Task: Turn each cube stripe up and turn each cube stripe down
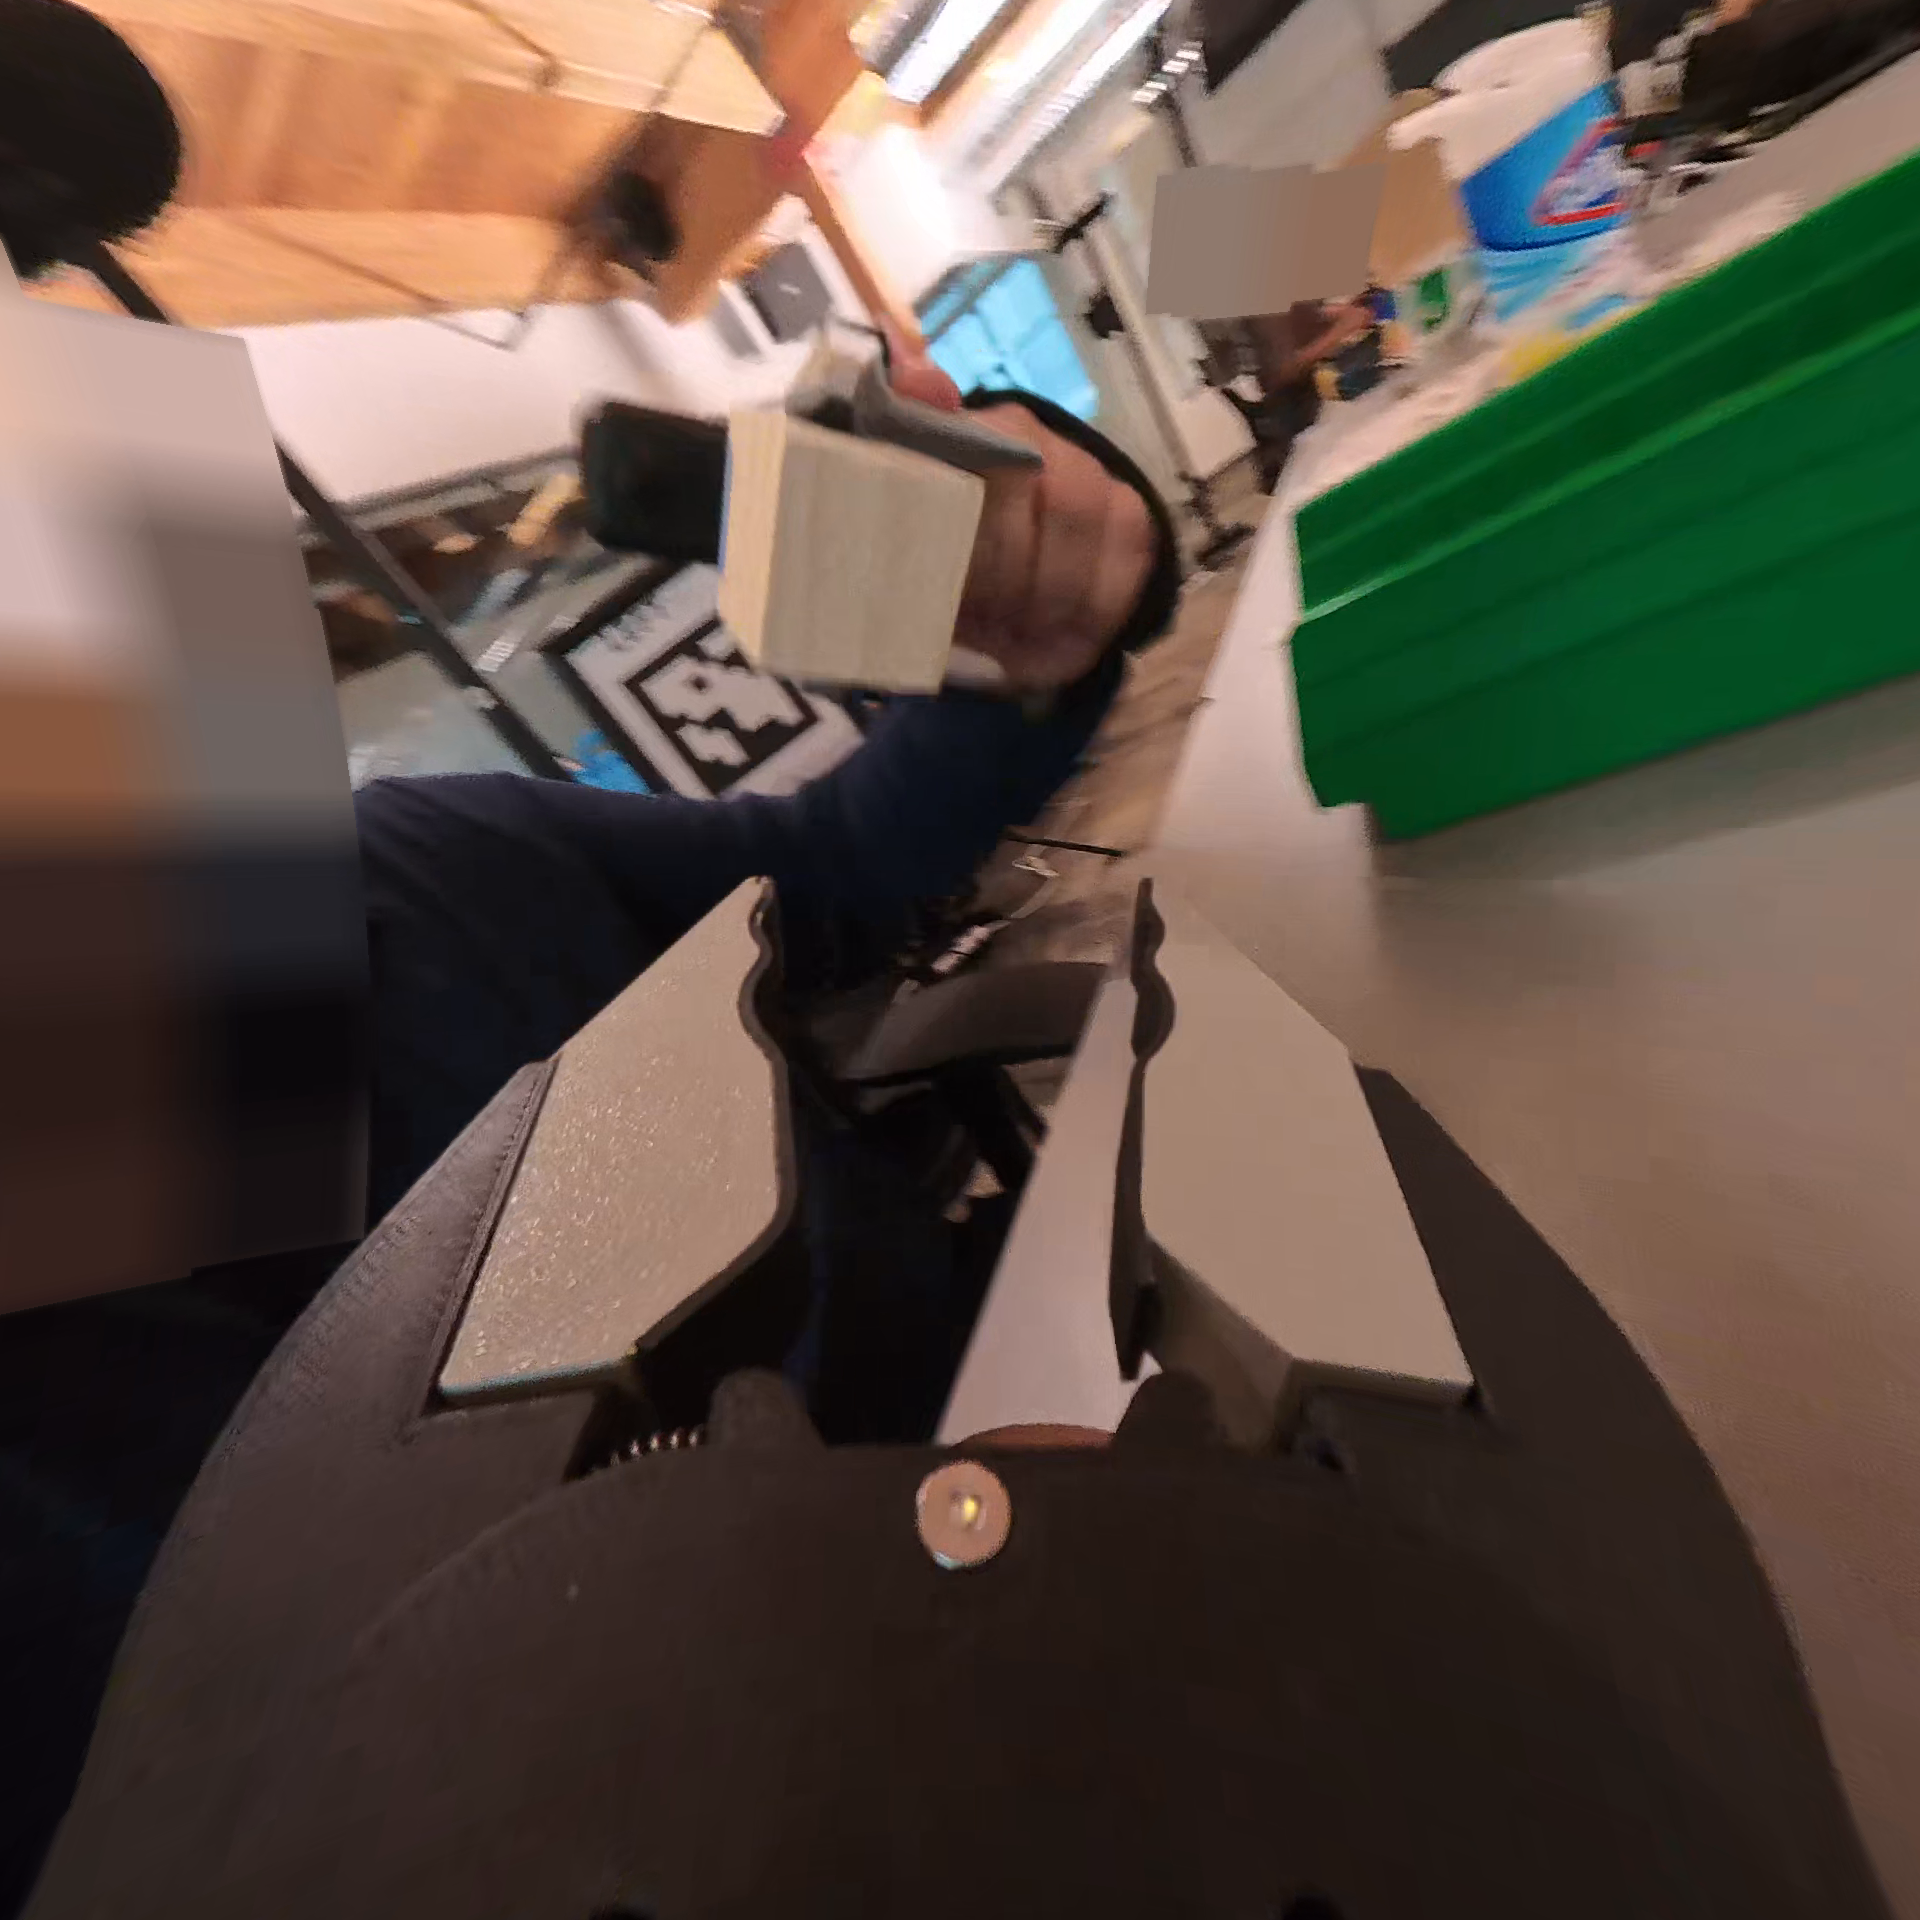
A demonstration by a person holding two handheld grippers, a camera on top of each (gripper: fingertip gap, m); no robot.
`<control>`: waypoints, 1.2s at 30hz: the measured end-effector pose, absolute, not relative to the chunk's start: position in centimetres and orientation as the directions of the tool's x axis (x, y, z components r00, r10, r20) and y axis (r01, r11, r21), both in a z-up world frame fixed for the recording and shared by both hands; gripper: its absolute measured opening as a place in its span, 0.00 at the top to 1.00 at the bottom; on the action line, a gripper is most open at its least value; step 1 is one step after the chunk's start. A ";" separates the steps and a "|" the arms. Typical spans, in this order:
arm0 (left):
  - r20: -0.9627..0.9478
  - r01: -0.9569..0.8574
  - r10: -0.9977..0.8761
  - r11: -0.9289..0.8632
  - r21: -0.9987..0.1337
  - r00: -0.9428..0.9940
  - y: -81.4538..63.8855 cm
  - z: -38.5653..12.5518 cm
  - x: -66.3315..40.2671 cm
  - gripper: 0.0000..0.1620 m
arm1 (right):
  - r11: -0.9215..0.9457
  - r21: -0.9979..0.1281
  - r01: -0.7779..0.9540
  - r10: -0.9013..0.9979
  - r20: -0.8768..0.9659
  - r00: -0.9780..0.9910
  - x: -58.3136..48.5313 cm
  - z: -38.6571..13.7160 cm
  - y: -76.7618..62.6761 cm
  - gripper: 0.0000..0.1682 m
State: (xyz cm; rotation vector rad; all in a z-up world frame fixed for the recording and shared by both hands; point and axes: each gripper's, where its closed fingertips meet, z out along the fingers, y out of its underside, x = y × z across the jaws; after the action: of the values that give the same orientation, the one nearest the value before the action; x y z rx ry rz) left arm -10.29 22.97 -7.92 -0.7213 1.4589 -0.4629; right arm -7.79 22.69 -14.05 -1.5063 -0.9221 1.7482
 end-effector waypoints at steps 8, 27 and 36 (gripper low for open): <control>-0.686 0.003 -0.723 0.689 -0.725 0.082 21.2 -10.5 -5.6 0.74 | -0.630 -0.768 -0.115 0.750 -0.562 -0.349 -6.6 -11.3 21.2 0.75; -0.578 -0.144 -0.803 0.561 -0.815 0.145 23.5 -16.3 -5.2 0.78 | -0.446 -0.886 -0.130 0.870 -0.463 0.167 -4.5 -12.6 24.7 0.75; -0.388 -0.230 -0.920 0.389 -0.892 -0.050 21.7 -20.4 -4.9 0.80 | -0.428 -0.875 0.225 0.252 0.124 0.960 21.5 -10.5 25.9 0.75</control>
State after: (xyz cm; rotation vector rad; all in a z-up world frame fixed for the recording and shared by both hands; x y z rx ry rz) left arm -4.94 21.73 -20.41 -1.0644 1.5452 -0.7840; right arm 21.45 25.87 -10.53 -2.0290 -0.3393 0.0314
